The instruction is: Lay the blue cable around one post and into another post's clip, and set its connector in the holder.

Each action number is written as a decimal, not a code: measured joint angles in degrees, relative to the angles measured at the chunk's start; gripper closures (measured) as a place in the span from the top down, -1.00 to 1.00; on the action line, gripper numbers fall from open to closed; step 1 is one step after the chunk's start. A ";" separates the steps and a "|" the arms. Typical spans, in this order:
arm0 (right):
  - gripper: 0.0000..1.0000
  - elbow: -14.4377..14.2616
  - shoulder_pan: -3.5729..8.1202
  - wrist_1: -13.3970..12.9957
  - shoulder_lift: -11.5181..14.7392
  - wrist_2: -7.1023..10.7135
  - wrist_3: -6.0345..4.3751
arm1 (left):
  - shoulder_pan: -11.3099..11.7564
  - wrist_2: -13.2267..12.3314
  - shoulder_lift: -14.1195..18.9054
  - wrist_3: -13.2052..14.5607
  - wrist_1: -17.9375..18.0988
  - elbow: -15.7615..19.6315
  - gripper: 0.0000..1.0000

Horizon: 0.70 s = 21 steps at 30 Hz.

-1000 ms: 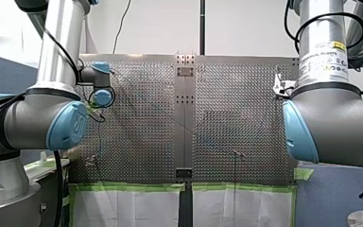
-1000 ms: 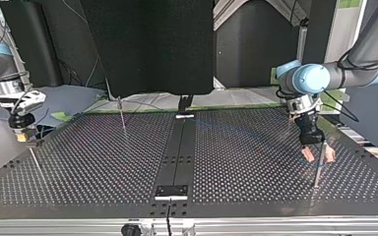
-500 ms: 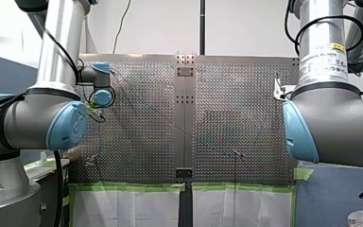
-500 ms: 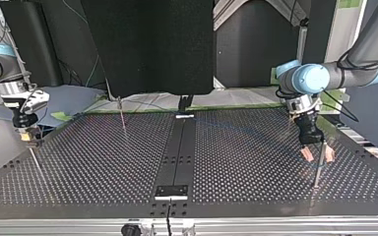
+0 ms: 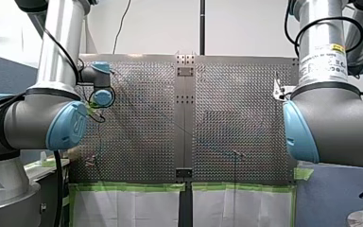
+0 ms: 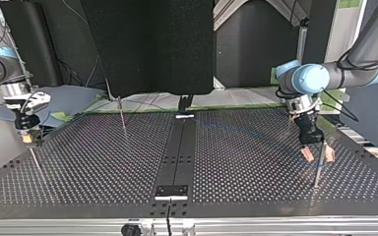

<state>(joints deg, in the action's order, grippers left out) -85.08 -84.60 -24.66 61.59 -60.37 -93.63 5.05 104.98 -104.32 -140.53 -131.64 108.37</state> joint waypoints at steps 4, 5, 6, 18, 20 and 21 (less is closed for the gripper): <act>-1.00 0.12 -0.06 -0.06 -0.29 -0.14 -1.20 | 0.00 0.00 0.01 0.00 -0.01 0.00 1.00; -1.00 0.18 -0.06 -0.01 -0.32 -0.22 -1.37 | -0.03 0.00 0.02 0.00 -0.01 0.01 1.00; -1.00 0.31 -0.06 0.13 -0.34 -0.33 -1.52 | -0.03 0.00 0.03 0.00 -0.01 0.01 1.00; -1.00 1.95 -0.14 2.12 -0.44 -0.75 -1.81 | -0.03 0.00 0.03 0.00 0.00 0.00 1.00; -1.00 2.05 -0.15 2.23 -0.44 -0.79 -1.82 | -0.04 0.00 0.03 0.00 0.02 -0.01 1.00; -1.00 2.09 -0.14 2.27 -0.45 -0.85 -1.82 | -0.04 0.00 0.03 0.00 0.02 0.00 1.00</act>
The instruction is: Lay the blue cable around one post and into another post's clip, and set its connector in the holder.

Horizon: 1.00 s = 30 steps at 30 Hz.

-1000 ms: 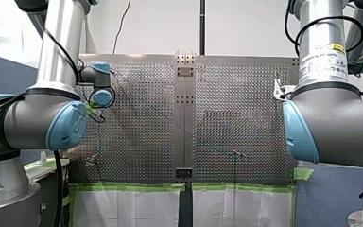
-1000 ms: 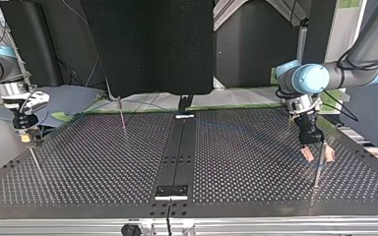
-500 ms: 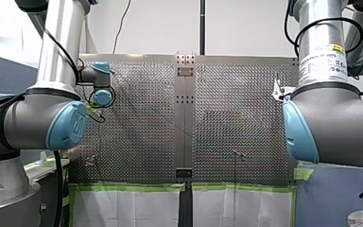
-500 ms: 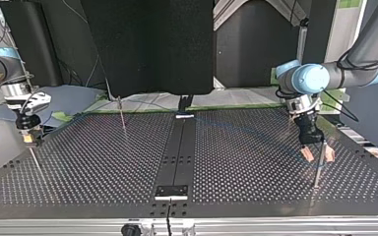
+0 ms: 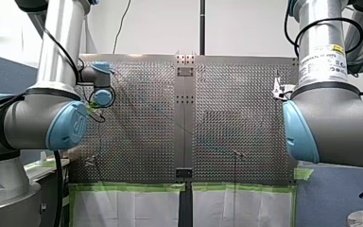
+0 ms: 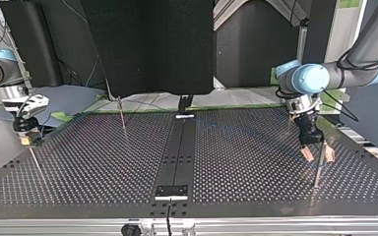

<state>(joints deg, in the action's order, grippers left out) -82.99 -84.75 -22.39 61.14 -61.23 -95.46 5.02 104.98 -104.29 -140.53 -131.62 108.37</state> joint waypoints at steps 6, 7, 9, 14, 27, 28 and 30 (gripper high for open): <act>-1.00 0.04 -0.16 -0.14 -0.14 -0.40 0.00 | 0.03 0.00 -0.01 0.00 0.03 0.01 1.00; -1.00 0.04 -0.22 -0.20 -0.15 -0.43 0.01 | 0.03 0.00 -0.02 0.00 0.02 0.02 1.00; -1.00 0.05 -0.35 -0.26 -0.20 -0.43 0.12 | 0.02 0.00 0.00 0.00 0.02 0.03 1.00; -1.00 0.03 -0.64 -0.70 -0.31 -0.41 0.34 | 0.03 0.00 -0.03 0.00 0.00 0.01 1.00; -1.00 0.00 -0.81 -1.68 -0.90 -0.38 0.27 | 0.05 0.00 0.00 -0.07 0.01 0.02 1.00; -1.00 0.00 -0.82 -1.75 -0.93 -0.37 0.23 | 0.05 0.00 0.00 -0.05 0.01 0.03 1.00; -1.00 0.00 -0.82 -1.89 -0.97 -0.35 0.15 | 0.05 0.00 0.00 -0.03 0.00 0.01 1.00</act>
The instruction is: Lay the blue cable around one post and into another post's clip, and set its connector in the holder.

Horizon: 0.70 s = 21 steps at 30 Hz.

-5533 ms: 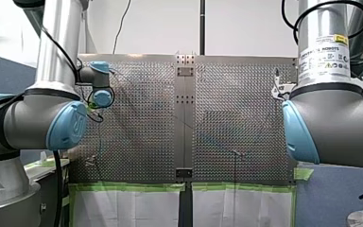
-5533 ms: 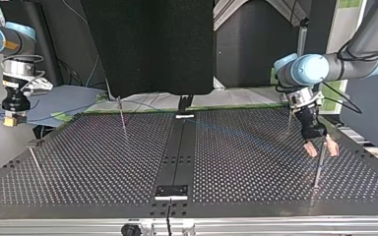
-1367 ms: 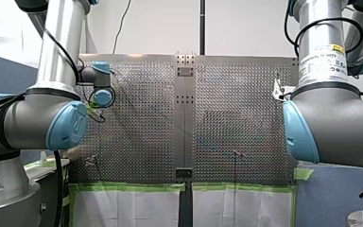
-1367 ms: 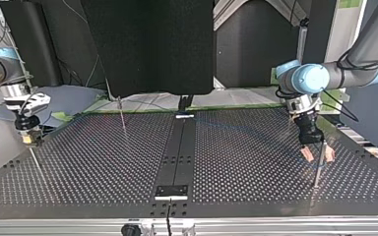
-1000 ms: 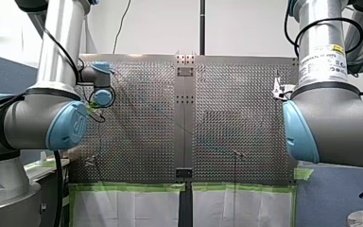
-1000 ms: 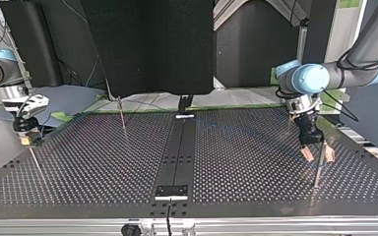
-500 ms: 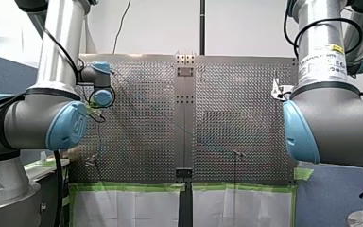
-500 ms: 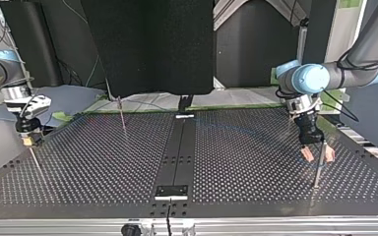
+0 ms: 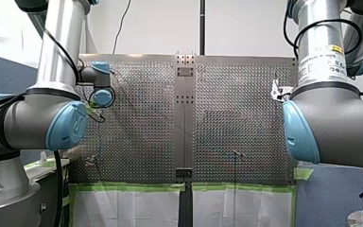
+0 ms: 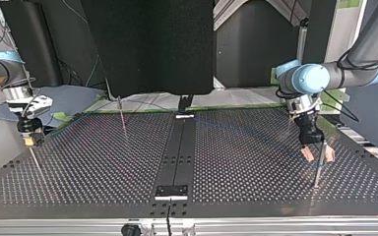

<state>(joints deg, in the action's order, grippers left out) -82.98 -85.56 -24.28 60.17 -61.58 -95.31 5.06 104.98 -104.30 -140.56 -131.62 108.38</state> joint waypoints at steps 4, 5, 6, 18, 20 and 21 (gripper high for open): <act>-1.00 0.02 0.00 -0.23 -0.06 0.03 -0.06 | 0.00 0.00 -0.01 0.02 -0.01 0.01 1.00; -1.00 0.02 0.00 -0.26 -0.07 0.03 -0.08 | 0.00 0.00 0.00 0.03 -0.01 0.00 1.00; -1.00 0.03 0.00 -0.31 -0.07 0.04 -0.10 | 0.00 0.00 0.01 0.03 -0.01 0.00 1.00; -1.00 0.24 -0.01 -0.72 -0.11 0.19 -0.38 | -0.02 0.00 0.01 0.09 0.00 0.00 1.00; -1.00 0.29 -0.02 -0.76 -0.13 0.20 -0.45 | -0.02 0.00 0.00 0.19 -0.01 0.00 1.00; -1.00 0.30 -0.03 -0.76 -0.13 0.21 -0.51 | -0.03 -0.02 -0.01 0.22 -0.02 0.01 1.00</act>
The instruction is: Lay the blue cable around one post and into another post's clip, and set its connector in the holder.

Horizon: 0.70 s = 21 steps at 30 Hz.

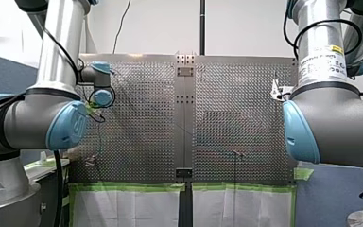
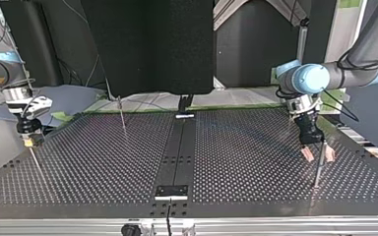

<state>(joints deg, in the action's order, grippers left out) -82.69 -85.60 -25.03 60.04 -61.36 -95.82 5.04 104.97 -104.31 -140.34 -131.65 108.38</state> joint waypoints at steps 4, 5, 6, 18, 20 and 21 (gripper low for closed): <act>-1.00 0.01 0.00 -0.01 -0.02 0.06 -0.07 | -0.03 -0.04 0.00 0.06 -0.02 0.01 1.00; -1.00 0.02 0.00 0.00 -0.03 0.07 -0.08 | -0.03 -0.03 0.01 0.06 -0.02 0.02 1.00; -1.00 0.03 0.01 -0.01 -0.04 0.08 -0.08 | -0.03 -0.03 0.01 0.08 -0.02 0.01 1.00; -1.00 0.41 -0.02 -0.12 -0.12 0.10 -0.98 | -0.03 0.00 -0.02 0.25 -0.02 0.00 1.00; -1.00 0.42 -0.02 -0.12 -0.12 0.08 -1.06 | -0.03 -0.01 -0.02 0.25 -0.02 0.01 1.00; -1.00 0.42 -0.03 -0.12 -0.12 0.05 -1.13 | -0.03 0.00 -0.02 0.25 -0.02 0.00 1.00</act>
<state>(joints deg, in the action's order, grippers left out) -82.27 -85.62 -25.15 59.92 -61.31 -96.94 5.01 104.96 -104.32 -140.09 -131.67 108.38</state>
